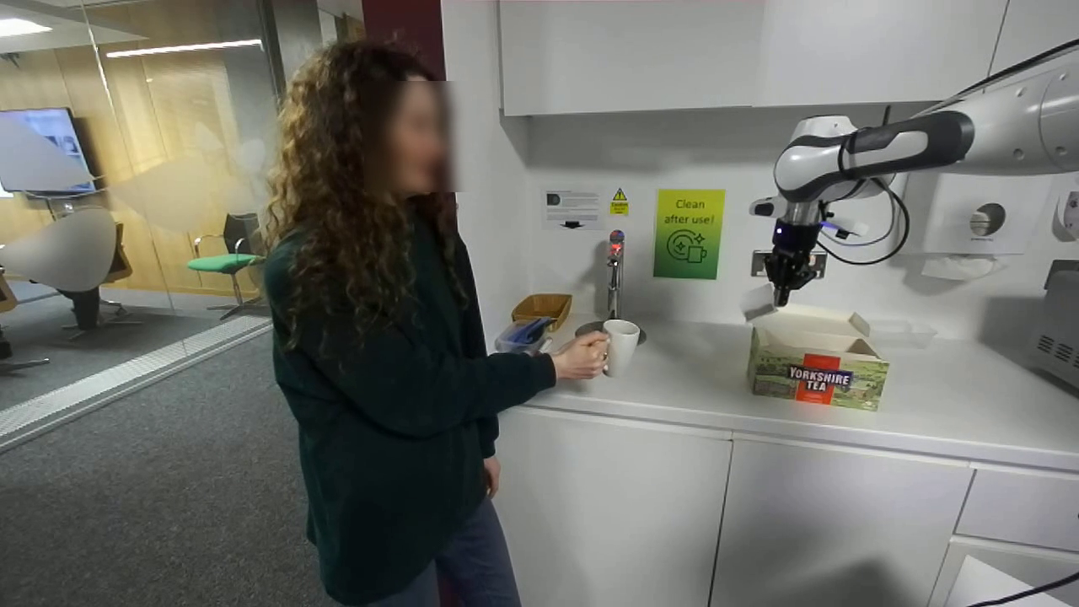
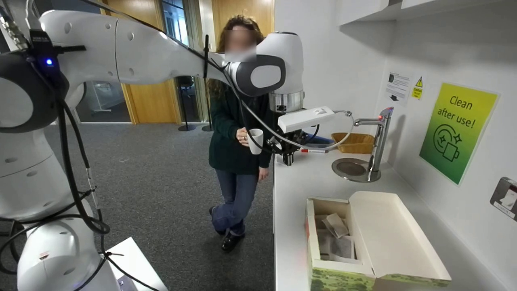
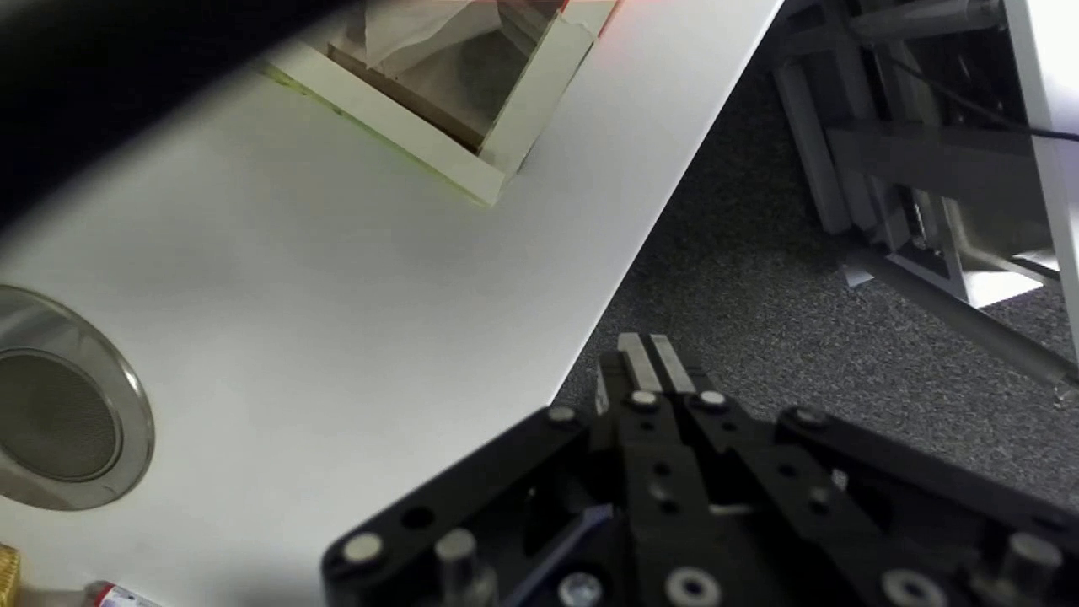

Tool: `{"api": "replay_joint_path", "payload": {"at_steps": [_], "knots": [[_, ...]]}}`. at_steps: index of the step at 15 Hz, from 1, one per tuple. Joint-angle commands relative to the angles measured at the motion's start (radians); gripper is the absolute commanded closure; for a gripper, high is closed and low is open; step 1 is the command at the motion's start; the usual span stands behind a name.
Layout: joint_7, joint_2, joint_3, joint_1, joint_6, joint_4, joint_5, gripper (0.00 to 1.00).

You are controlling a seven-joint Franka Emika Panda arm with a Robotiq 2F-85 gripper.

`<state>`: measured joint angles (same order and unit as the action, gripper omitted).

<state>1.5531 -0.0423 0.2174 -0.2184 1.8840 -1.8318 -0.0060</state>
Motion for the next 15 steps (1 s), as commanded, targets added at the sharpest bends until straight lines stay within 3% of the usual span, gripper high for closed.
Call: {"api": "replay_joint_path", "payload": {"at_steps": [1, 15], "knots": [[0.014, -0.039, -0.001, 0.013, -0.002, -0.018, 0.031, 1.0], [-0.085, -0.03, -0.024, 0.035, 0.017, -0.014, 0.02, 1.0]]}}
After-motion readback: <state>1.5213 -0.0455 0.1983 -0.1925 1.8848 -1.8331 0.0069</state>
